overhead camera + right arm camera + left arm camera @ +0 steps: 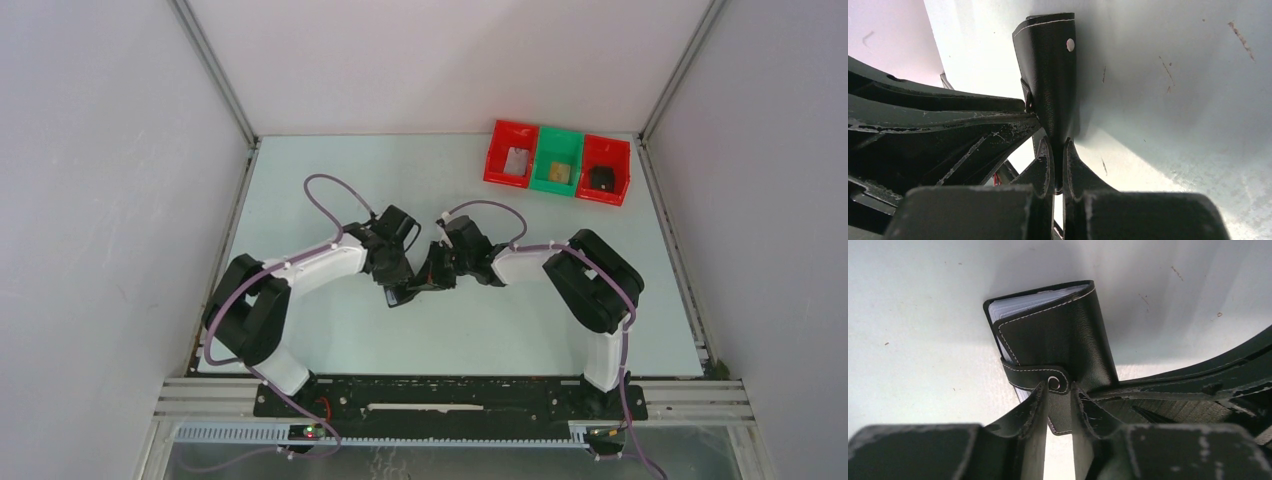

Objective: Take the credit cards out of the card holder
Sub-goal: Open the card holder at the center of the board.

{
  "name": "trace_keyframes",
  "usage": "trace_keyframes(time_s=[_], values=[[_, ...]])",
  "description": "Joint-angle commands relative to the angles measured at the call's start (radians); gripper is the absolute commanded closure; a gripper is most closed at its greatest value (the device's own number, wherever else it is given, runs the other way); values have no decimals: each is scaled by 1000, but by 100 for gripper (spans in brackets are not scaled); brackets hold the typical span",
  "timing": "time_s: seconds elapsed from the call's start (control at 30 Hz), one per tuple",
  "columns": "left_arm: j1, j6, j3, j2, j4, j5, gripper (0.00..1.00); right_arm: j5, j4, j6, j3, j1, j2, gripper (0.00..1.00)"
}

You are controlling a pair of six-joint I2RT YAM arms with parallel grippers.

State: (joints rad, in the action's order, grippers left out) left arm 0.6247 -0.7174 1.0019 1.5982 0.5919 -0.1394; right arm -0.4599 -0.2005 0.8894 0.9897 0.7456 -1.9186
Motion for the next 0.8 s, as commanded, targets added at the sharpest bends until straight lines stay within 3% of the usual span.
trace_keyframes(time_s=[0.0,0.1,0.33,0.63,0.67,0.7,0.77], values=[[-6,18,53,15,42,-156,79,37,20,0,-3,8,47,100],[-6,27,68,16,70,-194,99,53,8,7,-27,5,63,100],[-11,35,77,-55,112,-224,100,82,-44,36,-134,-14,138,100],[-25,82,46,-195,98,-99,100,127,-39,58,-305,-21,287,100],[-25,83,38,-209,97,-90,100,152,-13,51,-320,-20,310,95],[-25,85,33,-221,97,-79,100,180,10,41,-333,-20,335,84],[-25,98,24,-245,92,-42,100,236,72,3,-345,-23,385,50]])
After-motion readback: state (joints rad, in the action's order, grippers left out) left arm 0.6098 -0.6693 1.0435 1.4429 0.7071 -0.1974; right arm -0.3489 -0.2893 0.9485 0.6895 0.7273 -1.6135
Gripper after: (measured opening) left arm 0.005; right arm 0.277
